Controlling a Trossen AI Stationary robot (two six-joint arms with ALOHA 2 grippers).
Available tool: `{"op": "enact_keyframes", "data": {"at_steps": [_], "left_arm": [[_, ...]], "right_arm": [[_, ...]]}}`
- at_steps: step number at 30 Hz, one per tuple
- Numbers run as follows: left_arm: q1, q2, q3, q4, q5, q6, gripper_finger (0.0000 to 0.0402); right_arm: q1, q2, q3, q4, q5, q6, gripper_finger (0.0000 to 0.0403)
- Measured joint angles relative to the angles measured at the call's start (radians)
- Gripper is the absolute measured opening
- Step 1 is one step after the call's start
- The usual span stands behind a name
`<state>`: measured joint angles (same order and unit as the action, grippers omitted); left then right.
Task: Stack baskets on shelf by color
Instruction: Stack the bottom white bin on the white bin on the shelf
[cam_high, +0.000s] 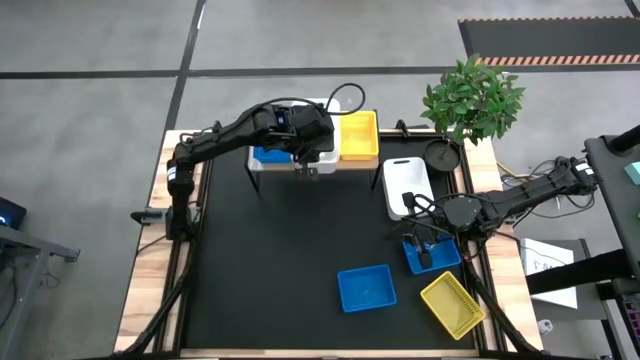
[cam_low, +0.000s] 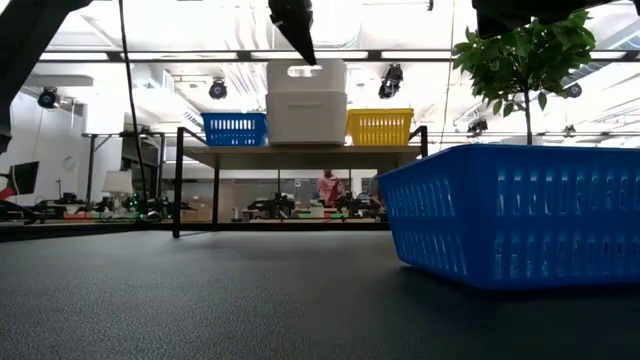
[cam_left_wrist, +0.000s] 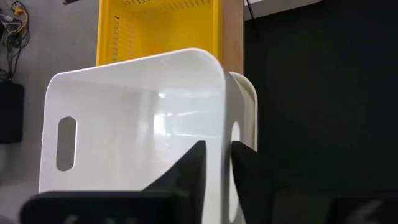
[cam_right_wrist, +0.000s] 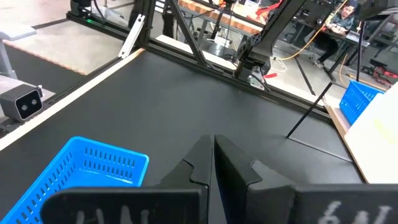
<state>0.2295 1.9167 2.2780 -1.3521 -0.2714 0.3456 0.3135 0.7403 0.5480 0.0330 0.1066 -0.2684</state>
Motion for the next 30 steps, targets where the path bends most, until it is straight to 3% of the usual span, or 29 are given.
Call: {"op": "enact_keyframes", "data": {"at_steps": [9, 15, 19, 23, 27, 30], "left_arm": [[-0.026, -0.042, 0.000, -0.024, 0.030, -0.048, 0.0108], [-0.157, -0.088, -0.052, 0.057, 0.055, -0.076, 0.0109], [-0.273, -0.141, -0.228, 0.277, 0.058, -0.059, 0.0109], [-0.358, -0.186, -0.483, 0.459, 0.032, -0.042, 0.0109], [-0.378, -0.235, -0.728, 0.543, -0.107, -0.049, 0.0108], [-0.337, -0.268, -0.892, 0.707, -0.133, -0.041, 0.0089]], "right_arm": [[0.000, 0.000, 0.000, -0.022, 0.000, 0.008, 0.0011], [0.000, 0.000, 0.000, -0.034, 0.000, 0.009, 0.0011], [0.000, 0.000, 0.000, -0.034, 0.000, 0.003, 0.0011], [0.000, 0.000, 0.000, -0.029, 0.000, -0.013, 0.0011], [0.000, 0.000, 0.000, -0.029, 0.000, -0.008, 0.0011], [0.000, 0.000, 0.000, -0.028, 0.000, -0.007, 0.0011]]}}
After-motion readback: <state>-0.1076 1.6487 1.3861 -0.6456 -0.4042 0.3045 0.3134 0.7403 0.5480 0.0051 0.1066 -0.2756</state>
